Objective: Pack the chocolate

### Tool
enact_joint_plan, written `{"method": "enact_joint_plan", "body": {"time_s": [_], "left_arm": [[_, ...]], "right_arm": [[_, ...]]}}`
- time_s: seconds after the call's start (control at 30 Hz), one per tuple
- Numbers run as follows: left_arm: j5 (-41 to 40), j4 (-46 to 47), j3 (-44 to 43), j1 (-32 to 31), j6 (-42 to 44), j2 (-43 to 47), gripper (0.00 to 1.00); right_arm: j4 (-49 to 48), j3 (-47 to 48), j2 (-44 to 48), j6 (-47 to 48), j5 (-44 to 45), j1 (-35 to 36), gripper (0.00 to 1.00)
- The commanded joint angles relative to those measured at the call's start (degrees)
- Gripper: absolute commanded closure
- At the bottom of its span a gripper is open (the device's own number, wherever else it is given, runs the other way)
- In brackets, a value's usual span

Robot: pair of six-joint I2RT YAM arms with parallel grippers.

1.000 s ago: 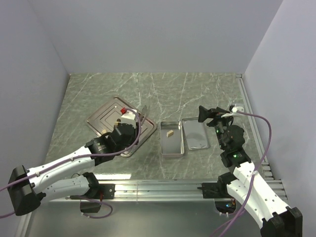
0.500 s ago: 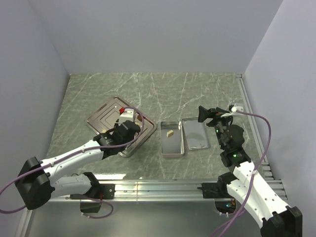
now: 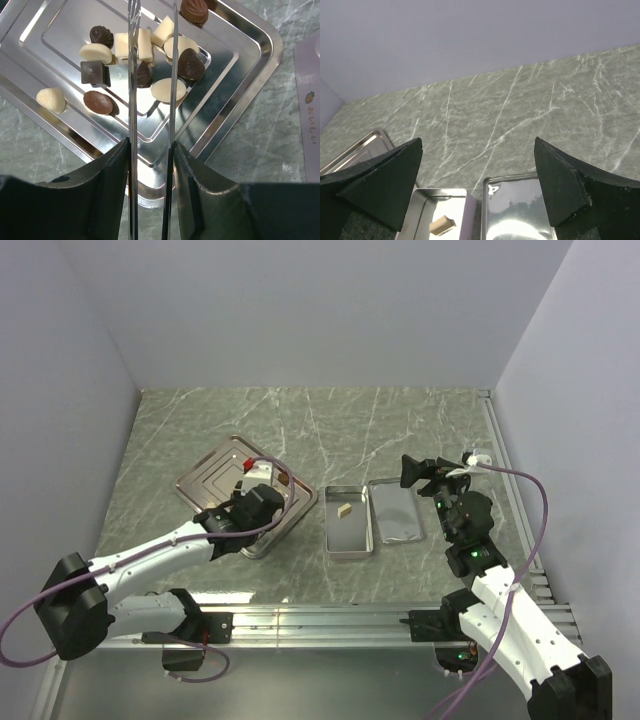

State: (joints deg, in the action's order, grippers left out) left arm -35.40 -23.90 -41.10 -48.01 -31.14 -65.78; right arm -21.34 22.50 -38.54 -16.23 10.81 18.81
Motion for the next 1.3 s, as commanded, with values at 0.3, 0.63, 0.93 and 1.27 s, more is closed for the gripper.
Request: {"method": "enact_joint_plan", "body": {"time_s": [0.3, 0.63, 0.93, 1.27], "left_arm": [[-0.02, 0.35, -2.23, 0.11, -0.59, -0.76, 0.55], [1.39, 1.49, -2.23, -0.95, 0.73, -1.54, 0.56], [0.68, 0.43, -2.49, -1.56, -0.06, -2.07, 0.59], [-0.11, 0.35, -2.49, -1.65, -0.07, -1.55, 0.75]], "right_arm": [[-1.15, 3.43, -0.92, 0.41, -0.44, -0.18, 0.01], [-0.89, 3.69, -1.45, 0.5, -0.53, -0.09, 0.01], [-0.81, 3.95, -2.06, 0.5, -0.61, -0.18, 0.02], [-0.63, 4.04, -2.32, 0.5, -0.7, -0.17, 0.01]]}}
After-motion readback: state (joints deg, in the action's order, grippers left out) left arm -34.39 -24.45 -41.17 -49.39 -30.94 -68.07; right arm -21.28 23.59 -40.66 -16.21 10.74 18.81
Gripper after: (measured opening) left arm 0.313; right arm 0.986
